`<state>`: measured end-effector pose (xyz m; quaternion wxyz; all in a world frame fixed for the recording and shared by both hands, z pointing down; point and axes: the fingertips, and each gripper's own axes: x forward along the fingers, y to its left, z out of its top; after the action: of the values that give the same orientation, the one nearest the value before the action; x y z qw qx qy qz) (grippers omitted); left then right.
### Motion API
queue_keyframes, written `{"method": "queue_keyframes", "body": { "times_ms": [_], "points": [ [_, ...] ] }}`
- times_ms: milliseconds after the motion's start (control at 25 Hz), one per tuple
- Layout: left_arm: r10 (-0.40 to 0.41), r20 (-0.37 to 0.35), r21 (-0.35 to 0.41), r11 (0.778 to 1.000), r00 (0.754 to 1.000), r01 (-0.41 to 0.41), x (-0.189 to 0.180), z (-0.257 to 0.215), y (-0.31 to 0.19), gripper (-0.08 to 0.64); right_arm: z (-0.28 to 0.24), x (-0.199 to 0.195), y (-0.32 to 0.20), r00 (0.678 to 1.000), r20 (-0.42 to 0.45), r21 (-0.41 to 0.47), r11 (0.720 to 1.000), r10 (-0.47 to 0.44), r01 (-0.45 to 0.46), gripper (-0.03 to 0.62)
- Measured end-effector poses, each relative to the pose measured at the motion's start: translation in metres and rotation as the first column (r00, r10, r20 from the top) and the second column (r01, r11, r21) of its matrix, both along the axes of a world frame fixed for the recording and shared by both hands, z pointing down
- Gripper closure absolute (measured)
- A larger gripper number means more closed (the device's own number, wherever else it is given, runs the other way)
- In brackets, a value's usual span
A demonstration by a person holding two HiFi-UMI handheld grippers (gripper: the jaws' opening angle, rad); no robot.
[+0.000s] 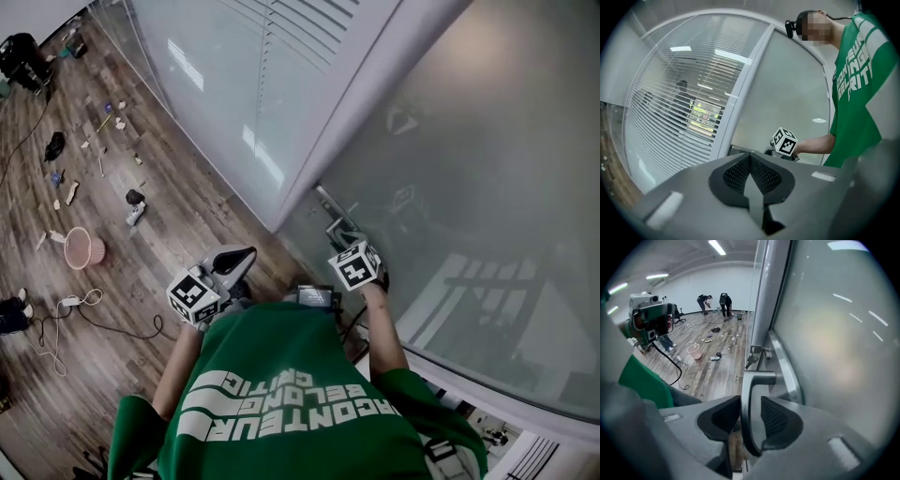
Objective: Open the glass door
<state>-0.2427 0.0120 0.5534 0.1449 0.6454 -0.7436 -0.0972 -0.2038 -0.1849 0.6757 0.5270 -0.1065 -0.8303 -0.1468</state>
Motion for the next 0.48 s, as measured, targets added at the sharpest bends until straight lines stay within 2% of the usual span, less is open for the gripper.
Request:
{"method": "queue_keyframes", "body": {
  "times_ms": [120, 200, 280, 320, 360, 400, 480],
  "points": [
    [-0.037, 0.02, -0.008, 0.999, 0.999, 0.037, -0.002, 0.008, -0.001, 0.546, 0.02, -0.009, 0.011, 0.998, -0.045, -0.069, 0.997, -0.035, 0.032, 0.465],
    [-0.066, 0.028, -0.014, 0.998, 0.997, 0.066, -0.003, 0.012, 0.003, 0.546, 0.037, -0.016, 0.021, 0.994, -0.079, -0.081, 0.995, -0.07, 0.064, 0.465],
    [-0.072, 0.016, -0.021, 0.997, 0.997, 0.072, 0.0, 0.005, 0.004, 0.546, 0.053, -0.014, 0.017, 0.982, -0.17, -0.002, 0.996, -0.085, 0.086, 0.488],
    [-0.068, 0.009, -0.024, 0.997, 0.998, 0.068, 0.002, 0.0, 0.002, 0.546, 0.061, -0.01, 0.01, 0.972, -0.221, 0.065, 0.993, -0.079, 0.095, 0.57],
    [-0.068, 0.006, -0.026, 0.997, 0.998, 0.069, 0.003, -0.003, 0.001, 0.546, 0.067, -0.007, 0.003, 0.964, -0.256, 0.118, 0.987, -0.071, 0.104, 0.6],
    [-0.076, 0.008, -0.028, 0.997, 0.997, 0.077, 0.003, -0.003, 0.001, 0.546, 0.071, -0.005, -0.001, 0.96, -0.272, 0.142, 0.983, -0.07, 0.112, 0.6],
    [-0.113, 0.013, -0.032, 0.993, 0.993, 0.114, -0.001, 0.003, 0.004, 0.546, 0.074, -0.007, 0.0, 0.958, -0.274, 0.128, 0.984, -0.085, 0.124, 0.6]
  ]
}}
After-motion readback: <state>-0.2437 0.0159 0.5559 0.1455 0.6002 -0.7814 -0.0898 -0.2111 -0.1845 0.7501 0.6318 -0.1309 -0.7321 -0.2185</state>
